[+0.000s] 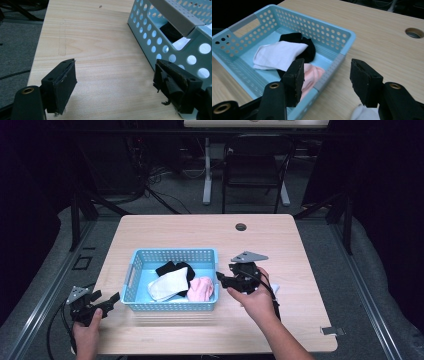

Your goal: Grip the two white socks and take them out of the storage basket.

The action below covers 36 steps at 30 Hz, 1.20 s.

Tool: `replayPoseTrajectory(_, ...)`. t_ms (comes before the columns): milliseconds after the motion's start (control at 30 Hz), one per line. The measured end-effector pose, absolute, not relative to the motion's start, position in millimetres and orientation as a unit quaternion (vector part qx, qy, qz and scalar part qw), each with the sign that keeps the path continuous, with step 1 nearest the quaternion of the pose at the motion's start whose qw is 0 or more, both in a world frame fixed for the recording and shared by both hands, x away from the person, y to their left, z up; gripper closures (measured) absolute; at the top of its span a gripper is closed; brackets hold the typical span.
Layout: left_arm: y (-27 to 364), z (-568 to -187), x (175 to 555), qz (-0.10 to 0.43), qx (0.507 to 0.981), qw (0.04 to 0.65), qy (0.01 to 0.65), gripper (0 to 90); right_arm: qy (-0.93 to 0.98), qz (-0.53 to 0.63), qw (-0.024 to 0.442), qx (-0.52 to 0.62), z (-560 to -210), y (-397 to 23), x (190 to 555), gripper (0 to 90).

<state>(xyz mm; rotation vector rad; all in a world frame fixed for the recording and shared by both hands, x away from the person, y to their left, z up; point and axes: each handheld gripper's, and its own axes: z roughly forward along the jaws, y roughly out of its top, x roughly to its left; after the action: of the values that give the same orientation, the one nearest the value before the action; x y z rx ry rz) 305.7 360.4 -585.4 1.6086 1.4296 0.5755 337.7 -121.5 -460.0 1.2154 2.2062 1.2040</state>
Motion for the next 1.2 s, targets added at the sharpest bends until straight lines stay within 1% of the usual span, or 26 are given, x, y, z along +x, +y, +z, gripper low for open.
replayPoseTrajectory(233,361,-586,306,0.233,0.645,0.445,0.576,18.3,0.797,0.404,0.149,0.422,-453,-89,355,45.7)
replayPoseTrajectory(467,361,-586,306,0.233,0.645,0.445,0.576,18.3,0.807,0.388,0.139,0.424,-458,-66,369,46.1)
replayPoseTrajectory(633,361,-585,306,0.233,0.646,0.445,0.575,18.3,0.810,0.377,0.113,0.435,-463,-49,382,45.9)
replayPoseTrajectory(767,361,-585,306,0.233,0.645,0.445,0.576,18.3,0.811,0.372,0.102,0.440,-468,-37,389,46.5)
replayPoseTrajectory(1100,361,-585,306,0.231,0.646,0.444,0.576,18.3,0.824,0.338,0.070,0.450,-481,-13,403,50.0)
replayPoseTrajectory(1200,361,-585,306,0.230,0.647,0.444,0.576,18.4,0.819,0.332,0.042,0.467,-487,-4,408,53.2)
